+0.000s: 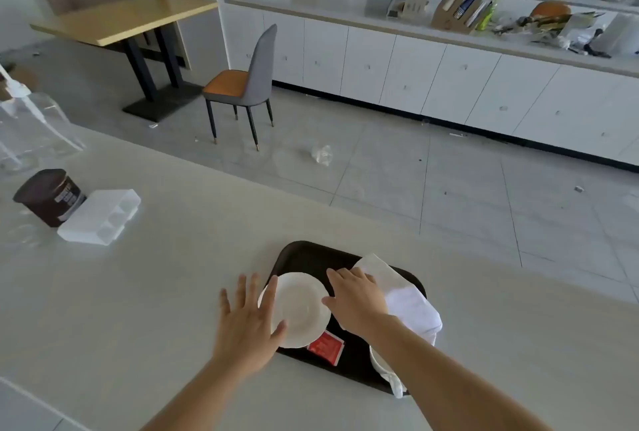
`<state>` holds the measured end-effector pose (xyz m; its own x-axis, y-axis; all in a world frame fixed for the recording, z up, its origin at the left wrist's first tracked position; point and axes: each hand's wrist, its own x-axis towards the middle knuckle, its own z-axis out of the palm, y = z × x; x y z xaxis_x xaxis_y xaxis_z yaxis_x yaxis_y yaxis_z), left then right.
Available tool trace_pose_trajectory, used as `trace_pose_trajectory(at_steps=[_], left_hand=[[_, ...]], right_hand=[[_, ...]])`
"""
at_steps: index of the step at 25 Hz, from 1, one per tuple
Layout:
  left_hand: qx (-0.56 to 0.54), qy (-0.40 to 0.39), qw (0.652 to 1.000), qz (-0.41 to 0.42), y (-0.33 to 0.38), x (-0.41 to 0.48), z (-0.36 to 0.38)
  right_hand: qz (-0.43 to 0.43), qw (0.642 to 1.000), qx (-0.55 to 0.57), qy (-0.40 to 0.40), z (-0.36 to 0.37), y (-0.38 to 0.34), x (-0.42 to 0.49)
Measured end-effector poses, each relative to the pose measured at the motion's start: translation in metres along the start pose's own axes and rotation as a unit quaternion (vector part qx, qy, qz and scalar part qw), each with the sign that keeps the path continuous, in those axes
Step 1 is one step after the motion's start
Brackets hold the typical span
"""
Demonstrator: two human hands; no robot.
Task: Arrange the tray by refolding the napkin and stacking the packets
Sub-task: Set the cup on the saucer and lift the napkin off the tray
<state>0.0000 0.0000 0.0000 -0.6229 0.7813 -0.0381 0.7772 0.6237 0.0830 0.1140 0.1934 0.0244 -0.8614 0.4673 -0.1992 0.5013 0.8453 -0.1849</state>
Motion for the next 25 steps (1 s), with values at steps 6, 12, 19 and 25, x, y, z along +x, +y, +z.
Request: trace_pose_trajectory(at_steps=[6, 12, 19, 25], left_hand=[[-0.068, -0.090, 0.993, 0.021, -0.014, 0.001, 0.037], [-0.119, -0.048, 0.991, 0.025, -0.014, 0.003, 0.043], [-0.119, -0.032, 0.992, 0.024, -0.009, 0.013, 0.041], [-0.104, -0.031, 0.993, 0.037, -0.004, 0.038, 0.041]], right_hand=[[0.012, 0.997, -0.072, -0.028, 0.019, 0.004, 0.013], [0.016, 0.996, -0.080, -0.029, 0.030, 0.006, 0.020], [0.082, 0.996, -0.038, -0.024, 0.030, 0.003, 0.033], [0.104, 0.993, -0.051, -0.023, 0.023, 0.011, 0.051]])
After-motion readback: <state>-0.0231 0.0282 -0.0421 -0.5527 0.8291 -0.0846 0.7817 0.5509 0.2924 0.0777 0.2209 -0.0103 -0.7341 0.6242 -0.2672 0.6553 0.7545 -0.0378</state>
